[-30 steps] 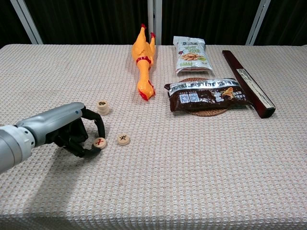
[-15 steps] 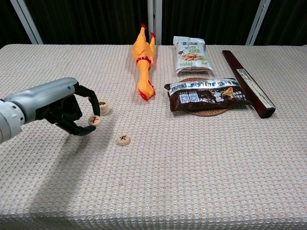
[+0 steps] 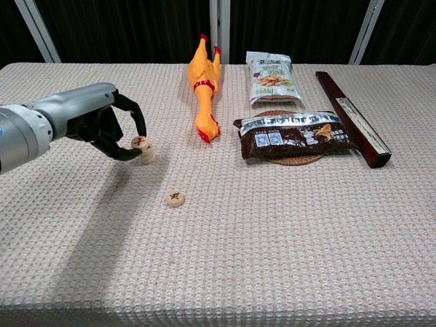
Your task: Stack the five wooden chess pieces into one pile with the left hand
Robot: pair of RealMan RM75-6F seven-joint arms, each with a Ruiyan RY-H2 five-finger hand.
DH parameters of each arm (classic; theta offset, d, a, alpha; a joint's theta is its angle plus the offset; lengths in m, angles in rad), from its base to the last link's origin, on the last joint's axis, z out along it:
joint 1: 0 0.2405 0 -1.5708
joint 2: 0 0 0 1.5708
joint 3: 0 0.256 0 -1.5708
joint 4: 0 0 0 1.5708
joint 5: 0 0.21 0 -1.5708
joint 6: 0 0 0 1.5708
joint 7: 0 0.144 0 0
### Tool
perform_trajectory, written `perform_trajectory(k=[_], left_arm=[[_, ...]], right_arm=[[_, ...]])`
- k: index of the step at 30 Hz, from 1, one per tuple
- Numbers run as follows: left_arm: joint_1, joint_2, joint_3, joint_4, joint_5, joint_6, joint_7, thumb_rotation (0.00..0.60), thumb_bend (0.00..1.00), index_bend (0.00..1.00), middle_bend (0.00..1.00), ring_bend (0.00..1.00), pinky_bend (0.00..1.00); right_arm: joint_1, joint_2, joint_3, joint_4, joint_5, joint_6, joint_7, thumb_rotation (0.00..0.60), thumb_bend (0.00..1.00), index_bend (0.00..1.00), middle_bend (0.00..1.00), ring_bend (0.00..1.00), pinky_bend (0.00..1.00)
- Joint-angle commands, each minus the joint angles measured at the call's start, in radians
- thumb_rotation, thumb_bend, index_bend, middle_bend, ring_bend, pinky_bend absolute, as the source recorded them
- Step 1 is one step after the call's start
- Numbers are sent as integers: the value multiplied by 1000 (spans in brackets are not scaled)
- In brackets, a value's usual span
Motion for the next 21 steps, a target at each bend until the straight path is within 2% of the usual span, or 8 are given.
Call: perform_trajectory(k=[1,12,21], left_arm=[[-13,1,-8,14,-20,-8,4,600,292,490,1000,1000,1000],[-43,-26,-16,107,-60,-44,-36,600,292,488,1000,1000,1000],[-53,-33,-15,126,-58,-52,-63,600,292,486,1000,1000,1000]], right_arm=[[0,1,0,0,2,-1,1,600,294,0,0,0,0],[0,2,3,1,7,-2,4,600,294,0,0,0,0],[3,1,4,-1,12,-10,-1,600,294,0,0,0,0]])
